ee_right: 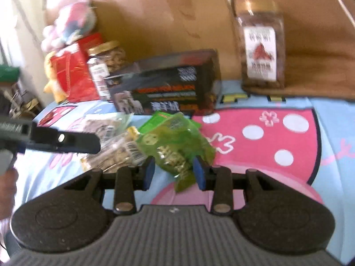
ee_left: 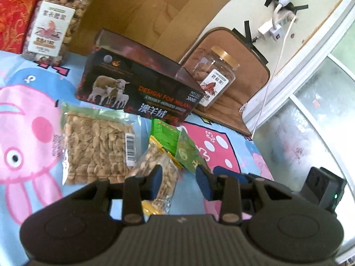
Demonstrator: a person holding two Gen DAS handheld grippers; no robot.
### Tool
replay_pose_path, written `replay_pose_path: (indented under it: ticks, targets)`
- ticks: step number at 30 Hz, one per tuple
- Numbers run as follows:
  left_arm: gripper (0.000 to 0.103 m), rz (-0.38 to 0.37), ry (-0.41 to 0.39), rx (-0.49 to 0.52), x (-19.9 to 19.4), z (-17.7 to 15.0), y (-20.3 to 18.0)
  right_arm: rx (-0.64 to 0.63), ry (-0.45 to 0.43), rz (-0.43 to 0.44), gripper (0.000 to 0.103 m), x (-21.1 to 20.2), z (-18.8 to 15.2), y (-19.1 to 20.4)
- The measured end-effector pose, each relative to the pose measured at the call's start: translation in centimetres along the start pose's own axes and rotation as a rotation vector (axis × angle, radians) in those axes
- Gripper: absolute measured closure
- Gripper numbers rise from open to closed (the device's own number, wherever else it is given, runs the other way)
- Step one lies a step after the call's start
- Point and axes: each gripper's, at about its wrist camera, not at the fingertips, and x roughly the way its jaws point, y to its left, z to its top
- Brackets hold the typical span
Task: Organize snacks
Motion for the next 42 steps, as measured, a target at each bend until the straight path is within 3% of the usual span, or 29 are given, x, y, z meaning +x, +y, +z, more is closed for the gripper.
replay_pose_path:
  ticks: [3,6,8,10,11,12,15,19,20,22,23,25,29,31,36,39,42]
  targets:
    - [0.069,-0.004,-0.003,-0.004,-0.5,-0.3,-0.3,-0.086,-0.01,-0.05,0.031,0.6,-0.1,0.8]
    - [0.069,-0.004,-0.001,-0.006,-1.0,-0.8,-0.6,-0.178,0.007,-0.098,0.026,2.2,-0.4,2.0]
    - [0.069,0.0,-0.002,-0.006,-1.3,-1.0,-0.8,-0.181,0.048,-0.123,0.035,3.6,-0.5,2.2]
    - [0.069,0.002,-0.006,-0.005,-1.8,-1.2,-0.8,-0.09,0.024,-0.116,0.066,3.0,0.0,1.4]
    - [0.069,0.003,-0.009,-0.005,-2.0,-1.3,-0.9,-0.023,0.028,-0.092,0.066,2.6,0.1,0.6]
    - [0.069,0.004,-0.011,-0.006,-2.2,-1.4,-0.8,0.047,0.026,-0.064,0.081,2.1,0.1,-0.3]
    - [0.064,0.003,-0.018,-0.017,-2.8,-1.5,-0.6,0.312,0.031,0.07,0.083,0.5,-0.2,-3.5]
    - [0.064,-0.023,-0.015,-0.035,-3.0,-1.7,-0.5,0.562,0.05,0.344,0.083,-1.4,-1.9,-5.5]
    - [0.061,-0.039,-0.009,-0.04,-3.0,-1.8,-0.4,0.599,0.064,0.418,0.083,-1.6,-2.4,-5.6]
    - [0.04,-0.072,-0.005,-0.061,-3.0,-2.1,-0.3,0.673,0.106,0.575,0.083,-1.5,-3.4,-5.3]
    - [0.039,-0.085,-0.011,-0.07,-3.1,-2.3,-0.3,0.706,0.14,0.659,0.083,-1.1,-4.1,-4.9]
    - [0.039,-0.125,-0.015,-0.086,-3.4,-2.5,-0.2,0.748,0.188,0.743,0.086,-0.3,-4.9,-3.8]
    - [0.042,-0.175,-0.011,-0.146,-3.6,-2.9,0.3,0.825,0.292,0.823,0.087,1.9,-6.4,-2.4]
    - [0.045,-0.15,-0.014,-0.146,-3.8,-3.1,0.3,0.798,0.315,0.798,0.087,2.0,-6.3,-1.8]
    - [0.045,-0.07,-0.03,-0.12,-4.7,-3.3,0.8,0.463,0.292,0.493,0.08,-0.3,-4.5,0.4]
    - [0.042,-0.043,-0.028,-0.127,-5.1,-3.6,1.7,0.371,0.235,0.437,0.069,-2.1,-4.0,0.8]
    - [0.042,-0.044,0.008,-0.156,-4.9,-4.1,2.5,0.281,0.168,0.358,0.064,-2.9,-3.5,1.5]
